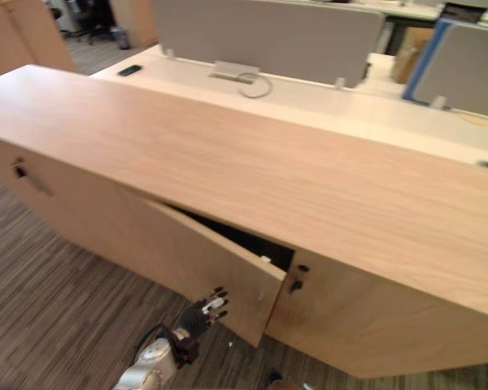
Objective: Walk over to the cabinet, pick up the folder, carry it to the office cabinet, place the folder inside the office cabinet, then close the office cabinet door
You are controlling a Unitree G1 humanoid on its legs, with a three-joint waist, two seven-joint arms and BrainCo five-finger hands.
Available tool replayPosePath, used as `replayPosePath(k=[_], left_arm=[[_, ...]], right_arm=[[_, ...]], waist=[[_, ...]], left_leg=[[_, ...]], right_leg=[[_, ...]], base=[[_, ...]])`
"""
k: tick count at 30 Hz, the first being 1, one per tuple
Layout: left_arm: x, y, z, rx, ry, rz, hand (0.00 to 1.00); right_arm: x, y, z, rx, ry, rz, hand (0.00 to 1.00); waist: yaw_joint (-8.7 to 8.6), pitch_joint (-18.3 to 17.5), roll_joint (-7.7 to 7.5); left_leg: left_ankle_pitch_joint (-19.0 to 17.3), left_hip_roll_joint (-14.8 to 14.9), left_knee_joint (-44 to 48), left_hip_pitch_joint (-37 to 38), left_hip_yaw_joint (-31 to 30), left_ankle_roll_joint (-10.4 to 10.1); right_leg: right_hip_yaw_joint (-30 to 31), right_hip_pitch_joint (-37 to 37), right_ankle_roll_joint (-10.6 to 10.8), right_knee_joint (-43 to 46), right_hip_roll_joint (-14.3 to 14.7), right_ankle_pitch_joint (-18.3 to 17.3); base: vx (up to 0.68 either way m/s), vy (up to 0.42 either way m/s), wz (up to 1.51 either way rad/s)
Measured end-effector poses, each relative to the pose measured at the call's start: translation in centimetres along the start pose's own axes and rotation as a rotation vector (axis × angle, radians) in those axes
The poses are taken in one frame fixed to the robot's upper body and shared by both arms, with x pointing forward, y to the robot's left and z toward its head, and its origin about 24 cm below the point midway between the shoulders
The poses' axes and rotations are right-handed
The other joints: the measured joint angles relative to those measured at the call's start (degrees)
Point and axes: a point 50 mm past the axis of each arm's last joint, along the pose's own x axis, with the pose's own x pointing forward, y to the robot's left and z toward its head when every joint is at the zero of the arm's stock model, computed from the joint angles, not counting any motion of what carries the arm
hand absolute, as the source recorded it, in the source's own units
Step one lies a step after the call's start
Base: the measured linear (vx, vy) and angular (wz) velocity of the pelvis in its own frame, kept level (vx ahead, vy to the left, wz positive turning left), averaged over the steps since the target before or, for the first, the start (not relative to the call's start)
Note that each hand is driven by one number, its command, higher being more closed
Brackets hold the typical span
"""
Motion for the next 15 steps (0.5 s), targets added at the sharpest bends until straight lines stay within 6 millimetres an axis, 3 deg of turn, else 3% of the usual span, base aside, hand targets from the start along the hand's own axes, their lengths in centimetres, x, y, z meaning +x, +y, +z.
replayPosePath(k=[1,2,3,4,6,7,8,9,10,12,15], left_arm=[[-0.6,1.7,-0.5,0.008,-0.006,0.114,0.0],[-0.7,2.2,-0.8,0.002,0.001,0.148,0.0],[-1.0,2.8,-1.4,-0.014,0.021,0.192,0.0],[-1.1,3.1,-1.6,-0.024,0.028,0.206,0.0],[-1.4,3.5,-2.1,-0.059,0.035,0.238,0.0],[-1.6,3.8,-2.4,-0.068,0.044,0.252,0.0],[-1.9,4.2,-3.0,-0.084,0.059,0.276,0.0],[-2.2,4.6,-3.5,-0.105,0.069,0.304,0.0],[-2.3,4.8,-3.8,-0.116,0.081,0.321,0.0],[-3.7,6.5,-5.2,-0.14,0.134,0.407,0.0],[-5.1,7.9,-6.6,-0.113,0.205,0.472,0.0]], right_arm=[[0.0,-0.2,-0.3,0.022,0.01,-0.023,0.0],[0.0,0.0,-0.1,0.02,0.004,-0.026,0.0],[0.1,0.0,0.3,0.002,-0.005,-0.032,0.0],[0.1,0.2,0.5,0.001,-0.009,-0.032,0.0],[0.2,0.8,1.0,-0.006,-0.026,-0.019,0.0],[0.2,0.9,1.1,-0.008,-0.028,-0.014,0.0],[0.3,0.8,1.3,-0.011,-0.033,-0.014,0.0],[0.3,0.5,1.5,-0.013,-0.041,-0.022,0.0],[0.3,0.2,1.8,-0.016,-0.047,-0.028,0.0],[0.2,0.6,0.7,0.0,-0.026,-0.015,0.0],[0.0,0.6,0.0,0.004,-0.011,-0.016,0.0]], waist=[[0.22,0.2,0.08],[0.49,0.5,-0.02],[0.85,0.9,-0.4],[1.26,1.1,-0.49],[2.26,1.3,-0.7],[2.26,1.2,-0.7],[2.23,1.0,-0.28],[2.19,0.8,1.0],[2.19,0.9,1.86],[2.49,-0.2,-0.12],[2.57,-1.4,-1.07]], left_leg=[[0.8,4.1,9.9,-2.6,-2.6,2.3],[0.5,4.7,13.1,-4.5,-5.6,2.6],[-0.7,2.6,14.6,-6.8,-12.7,1.5],[-1.5,0.8,13.8,-7.4,-15.6,0.8],[-3.2,-6.0,5.6,-7.7,-26.6,-1.3],[-3.3,-7.6,2.8,-7.5,-29.4,-1.6],[-2.7,-10.4,-3.1,-7.1,-34.3,-2.3],[1.1,-10.9,-9.2,-6.6,-36.6,-2.5],[5.1,-10.7,-9.8,-6.3,-36.6,-3.0],[5.9,-12.8,-14.0,-3.1,-33.8,-2.0],[9.7,-16.0,-22.2,-0.1,-32.5,-0.4]], right_leg=[[2.8,0.7,-1.2,0.7,1.6,0.0],[3.8,1.1,-1.7,1.0,1.8,-0.3],[6.2,1.0,-2.1,1.8,1.3,-0.6],[7.5,1.0,-2.2,2.0,0.9,-0.6],[11.8,1.5,-2.1,2.1,-0.3,-0.6],[12.7,1.7,-2.1,2.2,-0.7,-0.6],[13.6,1.6,-1.6,2.2,-1.3,-0.6],[14.6,1.4,-0.3,2.0,-0.8,-0.8],[15.3,1.8,0.3,1.8,-0.3,-0.9],[16.1,2.3,1.8,1.4,-3.0,-1.0],[16.2,1.8,3.5,0.7,-5.5,-0.9]], base=[[0.24,-0.215,-0.71],[0.29,-0.208,-0.95],[0.25,-0.109,-0.78],[0.21,-0.023,-1.1],[0.18,0.068,-1.04],[0.16,0.153,-0.8],[0.13,0.208,-0.67],[0.11,0.23,-0.62],[0.11,0.258,-0.57],[0.09,0.217,-0.42],[0.07,0.121,-0.05]])
